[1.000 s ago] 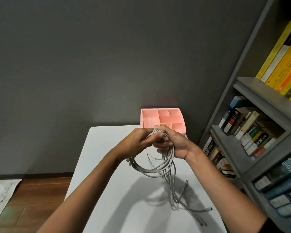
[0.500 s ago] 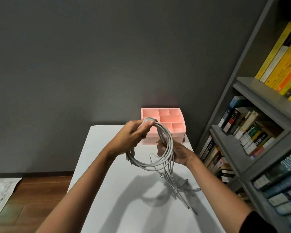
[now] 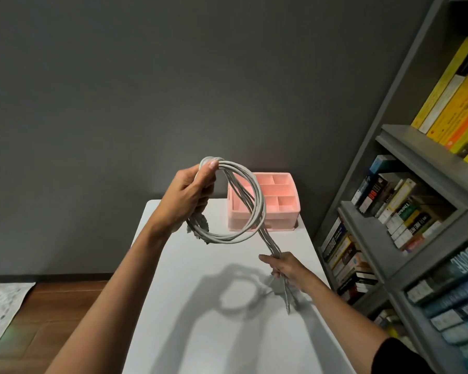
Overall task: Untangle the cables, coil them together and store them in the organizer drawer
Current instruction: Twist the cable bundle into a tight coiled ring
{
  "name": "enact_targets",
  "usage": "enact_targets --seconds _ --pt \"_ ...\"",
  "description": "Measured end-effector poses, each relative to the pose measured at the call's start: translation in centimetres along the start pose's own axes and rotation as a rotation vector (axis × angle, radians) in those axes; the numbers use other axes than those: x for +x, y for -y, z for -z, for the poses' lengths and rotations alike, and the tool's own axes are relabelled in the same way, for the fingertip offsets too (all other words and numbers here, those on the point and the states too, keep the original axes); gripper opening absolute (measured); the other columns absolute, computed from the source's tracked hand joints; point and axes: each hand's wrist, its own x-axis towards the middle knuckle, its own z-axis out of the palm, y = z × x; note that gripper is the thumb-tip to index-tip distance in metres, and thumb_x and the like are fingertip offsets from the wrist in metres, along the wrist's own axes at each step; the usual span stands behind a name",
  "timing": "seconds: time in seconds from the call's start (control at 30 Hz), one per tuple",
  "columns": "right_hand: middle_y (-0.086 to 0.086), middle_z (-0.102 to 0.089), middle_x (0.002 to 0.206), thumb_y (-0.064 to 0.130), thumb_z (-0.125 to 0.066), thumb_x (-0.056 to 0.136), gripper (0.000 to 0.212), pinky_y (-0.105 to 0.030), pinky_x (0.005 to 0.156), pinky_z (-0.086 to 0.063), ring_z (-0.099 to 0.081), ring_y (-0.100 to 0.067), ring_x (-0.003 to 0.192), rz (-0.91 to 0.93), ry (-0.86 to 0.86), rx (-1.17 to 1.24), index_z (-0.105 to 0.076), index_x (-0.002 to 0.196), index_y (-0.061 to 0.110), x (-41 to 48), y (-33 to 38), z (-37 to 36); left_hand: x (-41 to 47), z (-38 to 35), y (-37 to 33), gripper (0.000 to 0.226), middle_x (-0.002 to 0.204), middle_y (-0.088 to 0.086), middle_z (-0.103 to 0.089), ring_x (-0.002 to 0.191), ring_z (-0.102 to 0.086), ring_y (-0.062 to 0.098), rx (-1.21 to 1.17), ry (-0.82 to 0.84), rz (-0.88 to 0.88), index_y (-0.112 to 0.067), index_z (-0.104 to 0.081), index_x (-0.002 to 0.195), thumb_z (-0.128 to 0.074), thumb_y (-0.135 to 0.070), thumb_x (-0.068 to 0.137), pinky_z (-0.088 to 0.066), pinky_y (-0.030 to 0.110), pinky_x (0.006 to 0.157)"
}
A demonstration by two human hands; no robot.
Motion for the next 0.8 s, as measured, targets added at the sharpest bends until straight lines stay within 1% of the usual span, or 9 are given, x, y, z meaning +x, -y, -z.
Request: enact_targets --seconds 0.1,0.2,0.27,0.4,0.43,0.5,0.53,0.63,0.8 --pt "0.000 -0.039 0.051 0.028 -0.077 0.079 0.038 -0.024 0.053 -0.033 -0.036 -0.013 0.048 -0.031 -0.128 0.002 -0.049 0.057 0.014 0.0 -0.6 0.2 -0.3 0.1 0.4 0.038 0.056 -0.010 -0.019 0.047 -0.012 0.007 0.006 0.007 0.003 -0.020 -0.028 0.064 -0.042 -0.043 0.090 -0.013 0.019 0.041" --pt "0.004 -0.040 0.040 0.034 -0.074 0.081 0.037 -0.027 0.052 -0.033 -0.036 -0.015 0.044 -0.084 -0.257 -0.016 -0.051 0.062 0.012 0.1 0.2 0.3 -0.4 0.0 1.1 0.038 0.055 -0.010 -0.020 0.046 -0.014 0.008 0.046 0.025 0.023 -0.019 -0.028 0.065 -0.042 -0.044 0.090 -0.014 0.019 0.041" --pt "0.002 -0.037 0.041 0.033 -0.075 0.080 0.036 -0.025 0.046 -0.031 -0.032 -0.014 0.040 -0.122 -0.308 0.095 -0.050 0.065 0.011 0.3 1.3 0.3 -0.5 0.0 1.8 0.039 0.052 -0.012 -0.023 0.045 -0.016 0.008 0.113 0.040 0.041 -0.018 -0.030 0.065 -0.042 -0.046 0.090 -0.018 0.019 0.040" --pt "0.008 -0.025 0.041 0.019 -0.061 0.091 0.028 -0.019 0.037 -0.029 -0.023 -0.005 0.031 -0.087 -0.166 0.629 -0.048 0.067 0.018 0.6 5.8 -0.6 -1.1 -0.8 3.9 0.040 0.047 -0.013 -0.033 0.043 -0.024 0.006 0.255 0.076 0.080 -0.019 -0.037 0.066 -0.044 -0.052 0.087 -0.024 0.021 0.042" --pt "0.009 -0.024 0.039 0.020 -0.057 0.094 0.034 -0.018 0.039 -0.034 -0.023 -0.005 0.030 -0.076 -0.108 0.789 -0.046 0.062 0.019 0.5 7.4 -0.9 -1.2 -1.2 4.4 0.040 0.048 -0.013 -0.035 0.044 -0.026 0.006 0.287 0.089 0.089 -0.019 -0.038 0.065 -0.044 -0.053 0.086 -0.025 0.022 0.042" --pt "0.008 -0.025 0.038 0.023 -0.051 0.096 0.049 -0.018 0.059 -0.048 -0.026 -0.006 0.031 -0.029 -0.017 1.024 -0.042 0.048 0.019 0.1 10.3 -1.1 -1.5 -1.8 5.1 0.041 0.048 -0.012 -0.038 0.044 -0.029 0.007 0.333 0.117 0.104 -0.018 -0.040 0.065 -0.044 -0.054 0.086 -0.028 0.022 0.043" --pt "0.007 -0.026 0.038 0.024 -0.049 0.097 0.053 -0.018 0.062 -0.050 -0.026 -0.006 0.031 -0.004 0.012 1.091 -0.040 0.046 0.019 -0.1 11.5 -1.2 -1.6 -2.1 5.3 0.041 0.049 -0.012 -0.039 0.044 -0.030 0.007 0.347 0.128 0.106 -0.018 -0.040 0.066 -0.044 -0.053 0.088 -0.029 0.022 0.043" --pt "0.007 -0.026 0.039 0.026 -0.046 0.098 0.046 -0.019 0.043 -0.035 -0.027 -0.007 0.032 0.018 0.050 1.210 -0.033 0.054 0.018 -0.6 14.0 -1.4 -1.7 -2.5 5.7 0.040 0.054 -0.010 -0.040 0.044 -0.032 0.007 0.378 0.145 0.106 -0.017 -0.041 0.066 -0.045 -0.044 0.095 -0.031 0.021 0.044" --pt "0.005 -0.028 0.038 0.024 -0.040 0.101 0.042 -0.023 0.050 -0.027 -0.029 -0.008 0.030 0.003 0.032 1.364 -0.032 0.061 0.017 -1.0 14.8 -1.9 -1.7 -2.2 5.7 0.039 0.054 -0.009 -0.041 0.045 -0.034 0.005 0.408 0.149 0.065 -0.022 -0.043 0.062 -0.044 -0.035 0.099 -0.032 0.021 0.045"
